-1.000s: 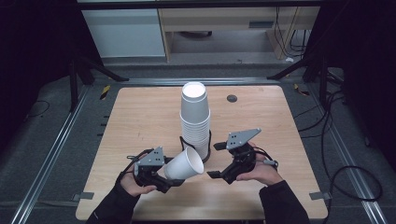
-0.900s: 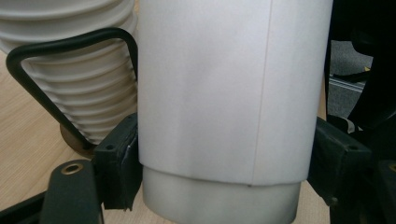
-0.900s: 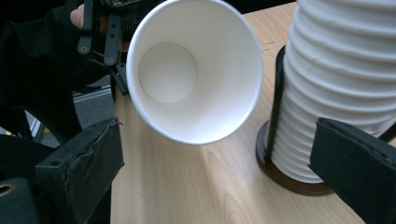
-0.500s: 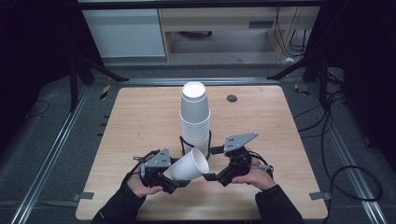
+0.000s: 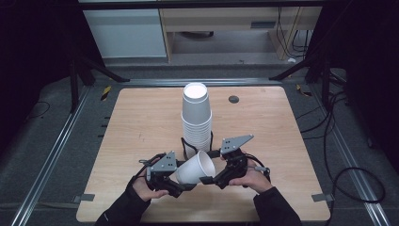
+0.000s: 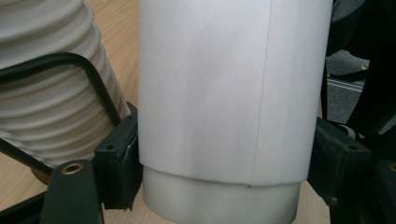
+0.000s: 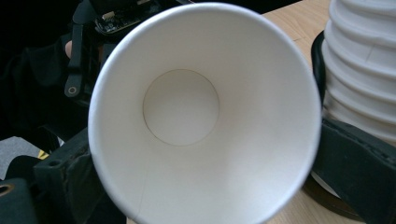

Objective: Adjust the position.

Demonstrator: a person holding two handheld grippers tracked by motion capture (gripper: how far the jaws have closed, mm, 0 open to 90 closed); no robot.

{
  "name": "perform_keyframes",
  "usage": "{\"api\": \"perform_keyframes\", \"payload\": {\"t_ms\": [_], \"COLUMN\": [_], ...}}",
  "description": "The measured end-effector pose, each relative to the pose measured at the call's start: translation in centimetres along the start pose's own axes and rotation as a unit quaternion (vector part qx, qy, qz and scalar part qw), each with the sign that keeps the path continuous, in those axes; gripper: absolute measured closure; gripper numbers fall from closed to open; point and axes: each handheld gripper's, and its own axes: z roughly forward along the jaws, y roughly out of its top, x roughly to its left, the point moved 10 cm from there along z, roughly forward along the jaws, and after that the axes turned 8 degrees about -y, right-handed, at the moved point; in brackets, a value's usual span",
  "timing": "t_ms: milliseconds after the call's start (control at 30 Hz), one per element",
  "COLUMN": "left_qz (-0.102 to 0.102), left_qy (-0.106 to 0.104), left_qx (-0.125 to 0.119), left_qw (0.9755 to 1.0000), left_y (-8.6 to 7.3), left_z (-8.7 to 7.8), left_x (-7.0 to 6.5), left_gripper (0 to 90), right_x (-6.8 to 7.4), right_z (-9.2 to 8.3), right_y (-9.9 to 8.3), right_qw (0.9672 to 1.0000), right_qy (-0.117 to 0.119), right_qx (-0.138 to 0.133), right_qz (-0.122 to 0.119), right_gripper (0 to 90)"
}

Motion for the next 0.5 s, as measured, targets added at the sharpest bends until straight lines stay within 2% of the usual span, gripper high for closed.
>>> {"api": "perform_keyframes", "payload": {"t_ms": [500], "left_qz": [0.002], "left_qy": [-0.004], "left_qx": [-0.004], "left_qw": [1.0000], "left_y": [0.23], "left_z": [0.45], "left_x": [-0.24], "left_gripper": [22.6], "right_x": [0.40], "right_z": [0.75], "right_y": [-0.09], "right_qw": [0.9998], "right_qy": [0.018], "right_qx": [-0.004], "right_qz": [0.009], "right_gripper": [5.5]}}
